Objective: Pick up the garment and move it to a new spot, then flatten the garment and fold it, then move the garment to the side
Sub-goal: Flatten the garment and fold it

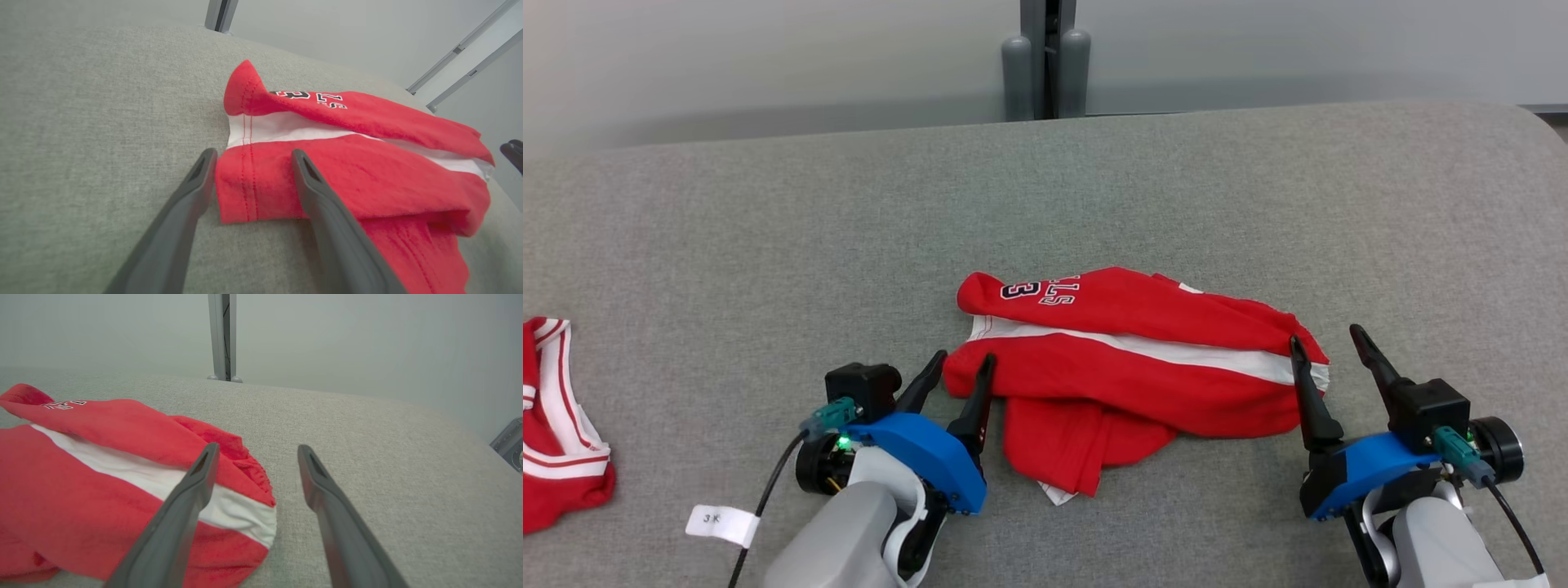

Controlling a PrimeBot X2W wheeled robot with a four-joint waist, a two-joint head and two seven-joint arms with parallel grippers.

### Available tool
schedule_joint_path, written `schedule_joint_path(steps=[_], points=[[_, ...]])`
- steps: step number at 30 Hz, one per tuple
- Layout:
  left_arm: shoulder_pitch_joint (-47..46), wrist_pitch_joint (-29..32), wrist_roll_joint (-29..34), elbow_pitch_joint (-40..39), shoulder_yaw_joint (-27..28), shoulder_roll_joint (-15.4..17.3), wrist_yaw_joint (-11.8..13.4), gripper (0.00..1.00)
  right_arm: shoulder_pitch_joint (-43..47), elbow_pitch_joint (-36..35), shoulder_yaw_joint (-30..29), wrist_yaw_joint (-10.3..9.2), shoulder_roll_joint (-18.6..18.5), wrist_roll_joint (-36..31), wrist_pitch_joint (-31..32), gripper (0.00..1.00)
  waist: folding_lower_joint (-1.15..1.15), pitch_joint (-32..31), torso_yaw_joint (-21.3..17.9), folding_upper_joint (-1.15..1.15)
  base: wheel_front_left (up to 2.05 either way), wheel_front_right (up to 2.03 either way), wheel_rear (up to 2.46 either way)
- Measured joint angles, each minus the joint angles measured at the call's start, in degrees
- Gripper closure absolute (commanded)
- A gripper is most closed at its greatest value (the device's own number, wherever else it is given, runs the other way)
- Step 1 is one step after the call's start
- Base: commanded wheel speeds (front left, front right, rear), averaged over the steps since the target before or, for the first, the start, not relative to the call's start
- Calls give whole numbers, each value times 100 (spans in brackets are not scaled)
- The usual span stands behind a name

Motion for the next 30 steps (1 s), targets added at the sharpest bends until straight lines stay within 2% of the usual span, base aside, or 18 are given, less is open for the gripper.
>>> schedule_joint_path(steps=[5, 10, 11, 13, 18, 22, 26, 30], points=[[-133, 223, -538, 240, -413, 138, 0, 0, -15, -80, 45, 0, 1, 16, 0, 0, 0, 73, -56, 0, 0, 0, 0], [-272, 155, -783, 339, -789, 214, 0, 0, -59, -116, 51, 0, 0, 33, 0, 0, 0, 104, -70, 0, 0, 0, 0], [-276, 109, -839, 328, -847, 231, 0, 15, -61, -119, 47, 0, 0, 33, 0, 0, 0, 102, -66, 0, 0, 0, 0], [-281, 29, -939, 309, -996, 257, 0, 100, -61, -119, 47, -1, 0, 33, 0, 0, 0, 90, -53, 0, 0, 0, 0], [-281, -105, -1183, 125, -1348, 334, 0, 100, -58, -86, 37, 0, 0, 49, 0, 0, 0, 11, 5, 0, 0, 0, 0], [-311, -182, -1220, -101, -1370, 442, 0, 100, -3, -20, -15, 0, 0, 59, 0, 0, 0, -158, 131, 0, 0, 0, 0], [-214, -200, -843, -738, -895, 452, -1, 100, 149, 76, -105, 0, 2, 93, -1, 0, -1, -479, 350, 0, 0, 0, 0], [426, -201, -350, -1260, -512, 466, -1, 100, 394, 181, -148, 0, 2, 156, 0, 0, -2, -885, 613, 0, 0, 0, 0]])
